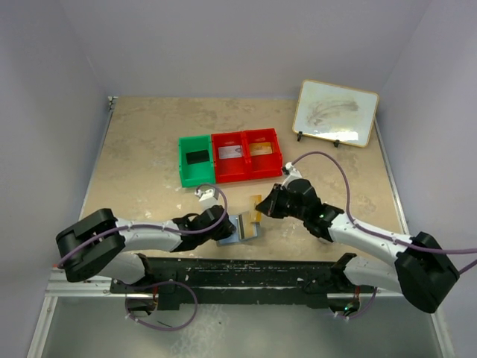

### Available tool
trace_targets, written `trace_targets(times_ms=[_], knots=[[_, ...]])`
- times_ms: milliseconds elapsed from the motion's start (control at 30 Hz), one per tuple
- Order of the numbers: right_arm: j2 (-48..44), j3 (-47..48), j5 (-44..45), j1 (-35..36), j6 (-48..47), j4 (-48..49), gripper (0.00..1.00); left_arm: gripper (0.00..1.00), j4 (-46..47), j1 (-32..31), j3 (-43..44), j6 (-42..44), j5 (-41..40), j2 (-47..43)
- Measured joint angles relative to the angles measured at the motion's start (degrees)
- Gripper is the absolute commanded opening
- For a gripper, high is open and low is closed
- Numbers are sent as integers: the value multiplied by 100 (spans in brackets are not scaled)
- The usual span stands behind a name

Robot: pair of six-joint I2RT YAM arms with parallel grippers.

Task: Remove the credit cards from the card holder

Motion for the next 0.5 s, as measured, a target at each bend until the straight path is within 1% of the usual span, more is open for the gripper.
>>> trace_targets(times_ms=[233,400,500], knots=[[-496,81,407,2,-315,-66,0,8,-789,-7,216,267,-31,-321],[-979,81,793,0,-597,-125,0,13,-1115,-7,326,369,-50,-682],[-1246,81,1071,0,-691,-249,0,10,-1150,-7,350,420,-50,-789]])
